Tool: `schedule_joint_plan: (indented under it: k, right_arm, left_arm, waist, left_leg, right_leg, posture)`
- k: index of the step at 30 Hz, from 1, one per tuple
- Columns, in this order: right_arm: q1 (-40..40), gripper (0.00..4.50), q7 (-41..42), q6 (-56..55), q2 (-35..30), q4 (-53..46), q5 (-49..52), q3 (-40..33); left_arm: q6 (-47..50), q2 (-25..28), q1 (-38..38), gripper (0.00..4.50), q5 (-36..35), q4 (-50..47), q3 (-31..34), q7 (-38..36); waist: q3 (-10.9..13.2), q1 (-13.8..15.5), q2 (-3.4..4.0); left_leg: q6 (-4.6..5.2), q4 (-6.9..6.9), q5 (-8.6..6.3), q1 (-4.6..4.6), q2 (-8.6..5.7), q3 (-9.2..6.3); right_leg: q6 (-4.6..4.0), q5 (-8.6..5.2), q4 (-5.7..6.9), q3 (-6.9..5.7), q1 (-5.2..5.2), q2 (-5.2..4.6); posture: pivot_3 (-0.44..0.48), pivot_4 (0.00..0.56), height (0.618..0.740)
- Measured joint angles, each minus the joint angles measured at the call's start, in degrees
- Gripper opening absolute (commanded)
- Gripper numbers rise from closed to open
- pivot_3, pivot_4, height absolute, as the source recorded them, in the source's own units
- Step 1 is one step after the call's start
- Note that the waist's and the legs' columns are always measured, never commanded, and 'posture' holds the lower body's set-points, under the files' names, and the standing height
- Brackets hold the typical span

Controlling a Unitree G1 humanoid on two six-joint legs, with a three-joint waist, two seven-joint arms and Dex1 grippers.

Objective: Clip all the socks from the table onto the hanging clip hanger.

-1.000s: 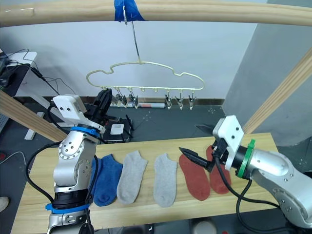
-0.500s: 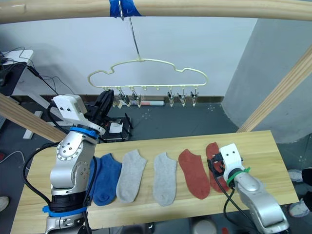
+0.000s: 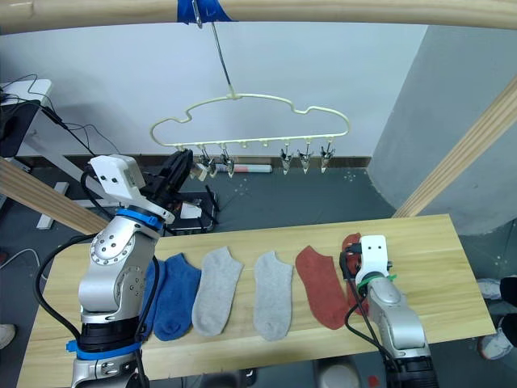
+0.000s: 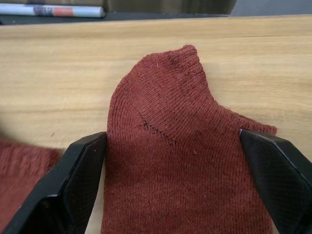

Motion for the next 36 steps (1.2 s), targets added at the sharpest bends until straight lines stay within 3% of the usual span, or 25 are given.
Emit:
schedule_joint_plan:
  k: [11, 15, 21, 28, 36]
  right_arm:
    - [1.7, 0.02, 1.1, -1.4, 0.4, -0.4, -0.7, -1.4]
    - [2.7, 0.02, 3.6, -2.0, -0.7, -2.0, -1.8, 0.6]
    - [-2.0, 0.02, 14.1, -1.2, -6.2, -12.0, -4.6, 13.6]
    - [-12.3, 0.02, 18.4, -0.8, -3.1, -14.2, -6.8, 22.7]
    - [-20.0, 0.02, 18.9, -1.6, 3.4, -6.6, -9.6, 27.1]
  left_arm:
    - [11.2, 4.8, 0.2, 0.0, -10.3, -4.4, 2.7, -2.9]
    - [15.1, 6.2, 0.2, 0.0, -14.0, -5.6, 4.0, -3.5]
    - [21.3, 7.9, -0.6, 0.0, -19.7, -6.4, 4.9, -3.7]
    - [25.1, 8.8, -1.4, 0.0, -23.2, -7.9, 6.1, -2.0]
    - [27.0, 8.2, -0.9, 0.0, -25.3, -9.7, 6.6, 1.0]
  waist:
    - [0.0, 0.0, 0.0]
    - [0.0, 0.0, 0.01]
    - [0.2, -0.3, 0.14]
    - [0.2, 0.1, 0.13]
    - [0.2, 0.1, 0.12]
  left_leg:
    - [0.0, -0.01, 0.0, 0.0, 0.02, -0.04]
    - [-0.01, -0.02, 0.0, -0.03, 0.0, -0.03]
    - [-0.02, -0.01, 0.01, -0.07, -0.01, -0.04]
    - [-0.05, 0.0, 0.03, -0.32, 0.1, -0.17]
    - [-0.06, 0.02, 0.03, -0.32, 0.08, -0.14]
  right_leg:
    - [0.0, 0.0, 0.0, -0.03, 0.0, 0.02]
    - [0.0, 0.0, -0.02, -0.03, -0.02, 0.01]
    - [0.0, 0.0, 0.03, -0.03, -0.12, 0.08]
    - [0.0, 0.0, -0.05, -0.14, -0.25, -0.09]
    - [0.0, 0.0, 0.02, -0.14, -0.3, -0.26]
  posture:
    - [-0.231, 0.328, 0.74]
    - [-0.23, 0.333, 0.74]
    - [-0.235, 0.337, 0.74]
    - [-0.224, 0.332, 0.74]
    - [-0.206, 0.326, 0.74]
